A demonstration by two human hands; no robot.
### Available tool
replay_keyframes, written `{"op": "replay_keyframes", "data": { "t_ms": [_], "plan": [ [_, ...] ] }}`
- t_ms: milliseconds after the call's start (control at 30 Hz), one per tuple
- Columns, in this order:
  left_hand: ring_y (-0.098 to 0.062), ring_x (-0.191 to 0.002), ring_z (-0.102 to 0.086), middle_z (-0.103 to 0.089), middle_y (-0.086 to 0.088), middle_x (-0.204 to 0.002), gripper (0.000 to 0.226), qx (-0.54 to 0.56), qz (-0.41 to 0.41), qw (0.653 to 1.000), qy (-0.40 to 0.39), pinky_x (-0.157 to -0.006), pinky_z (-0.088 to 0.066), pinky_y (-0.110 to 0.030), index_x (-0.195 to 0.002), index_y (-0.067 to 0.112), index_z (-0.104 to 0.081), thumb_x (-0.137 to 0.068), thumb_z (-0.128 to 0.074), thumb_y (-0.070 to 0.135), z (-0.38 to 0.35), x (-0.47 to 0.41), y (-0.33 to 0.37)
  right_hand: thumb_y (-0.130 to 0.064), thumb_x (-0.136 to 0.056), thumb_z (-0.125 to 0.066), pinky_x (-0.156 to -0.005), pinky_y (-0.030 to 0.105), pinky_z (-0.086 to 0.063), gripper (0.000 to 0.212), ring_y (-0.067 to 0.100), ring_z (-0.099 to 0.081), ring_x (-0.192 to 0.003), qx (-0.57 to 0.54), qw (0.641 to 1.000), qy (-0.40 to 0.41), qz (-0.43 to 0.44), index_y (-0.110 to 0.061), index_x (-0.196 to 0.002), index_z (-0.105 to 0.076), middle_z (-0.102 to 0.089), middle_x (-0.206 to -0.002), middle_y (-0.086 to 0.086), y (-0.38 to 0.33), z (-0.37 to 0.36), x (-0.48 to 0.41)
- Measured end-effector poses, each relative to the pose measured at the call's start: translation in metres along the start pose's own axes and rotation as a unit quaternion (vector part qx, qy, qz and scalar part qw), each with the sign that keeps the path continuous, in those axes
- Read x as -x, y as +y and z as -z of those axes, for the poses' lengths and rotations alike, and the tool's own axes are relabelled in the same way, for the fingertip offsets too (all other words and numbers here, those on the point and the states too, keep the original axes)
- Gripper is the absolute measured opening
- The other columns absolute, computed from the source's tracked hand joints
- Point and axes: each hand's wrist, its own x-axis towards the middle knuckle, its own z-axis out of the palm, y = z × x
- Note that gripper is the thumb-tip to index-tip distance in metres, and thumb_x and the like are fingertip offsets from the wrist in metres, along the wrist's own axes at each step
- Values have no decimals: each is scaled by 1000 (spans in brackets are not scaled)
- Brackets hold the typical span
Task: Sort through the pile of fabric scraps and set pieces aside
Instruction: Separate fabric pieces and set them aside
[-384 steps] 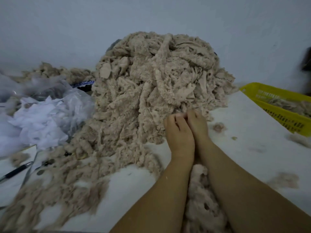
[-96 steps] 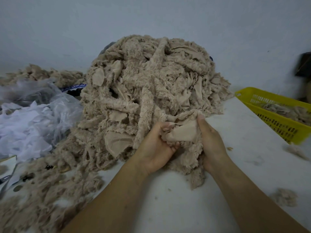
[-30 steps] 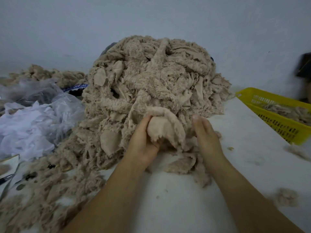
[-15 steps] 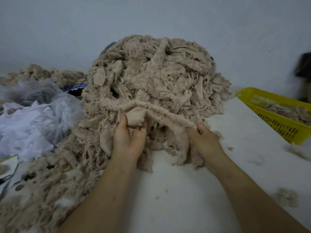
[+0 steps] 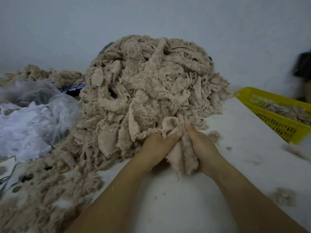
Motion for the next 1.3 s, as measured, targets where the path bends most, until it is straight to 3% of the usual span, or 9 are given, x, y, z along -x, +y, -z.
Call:
{"op": "replay_keyframes", "data": {
  "t_ms": [100,233,333,533,667,833,967,1200,1300],
  "plan": [
    [-4,-72,-72,-76,5,-76,40,-31,7,999,23,-65,-55,-18,-79,19,-75,-94,-60,52,-1,1,-2,-69,-77,-65,-82,20,-56,37,5,-69,-103,40,997,-52,44,-41,-100,-72,-75,-107,-12,0,-4,3],
    [-18,-95,-73,-78,0,-94,22,131,18,985,110,-89,-57,-33,-92,15,-73,-97,-61,32,5,-3,3,-35,-87,-68,-78,23,-57,30,4,-69,-95,175,981,-70,52,-41,-114,-56,-73,-105,-16,5,1,3],
    [-17,-84,-74,-78,-3,-86,15,227,33,967,114,-76,-59,-28,-90,10,-72,-95,-65,21,11,-4,7,-28,-96,-57,-59,26,-50,9,9,-62,-66,184,981,27,50,-30,-93,-65,-68,-77,-7,1,3,2],
    [-19,-71,-69,-71,-8,-76,26,318,73,944,48,-67,-55,-30,-66,14,-77,-88,-69,26,12,-2,9,-41,-102,-49,-34,20,-23,62,10,-20,-38,-72,992,101,-6,-25,-42,-43,-29,-46,-3,-8,12,-4],
    [-17,-68,-70,-72,-6,-75,19,338,83,937,7,-57,-55,-27,-65,18,-78,-69,-75,37,13,0,9,-37,-102,-49,-32,20,-25,47,8,-22,-37,-191,977,80,-42,-17,-61,-37,-31,-47,-4,-10,15,-7],
    [-21,-72,-73,-75,-11,-82,22,367,74,927,-17,-55,-57,-30,-73,15,-81,-75,-70,34,13,-2,8,-37,-99,-54,-37,18,-37,25,6,-41,-42,-294,952,73,-37,-17,-84,-58,-65,-71,0,-9,15,-9],
    [-15,-60,-71,-73,-4,-70,37,381,58,922,-25,-45,-53,-25,-62,19,-79,-92,-59,30,13,-4,6,-38,-94,-61,-47,19,-45,26,5,-48,-51,-248,967,48,5,-17,-107,-65,-72,-88,-3,-6,15,-9],
    [-22,-76,-74,-75,-14,-89,22,358,90,929,-32,-61,-59,-29,-80,11,-82,-78,-69,29,11,-2,5,-7,-98,-52,-75,32,-60,36,16,-72,-91,-166,984,-12,62,-31,-123,-58,-75,-105,2,-1,9,-5],
    [-18,-71,-72,-74,-10,-81,27,315,95,944,-1,-64,-59,-26,-65,14,-80,-87,-68,23,10,-5,-1,-4,-97,-53,-62,21,-55,55,2,-65,-69,24,993,43,109,-48,-129,-51,-71,-102,-9,-3,10,-2]
  ]
}}
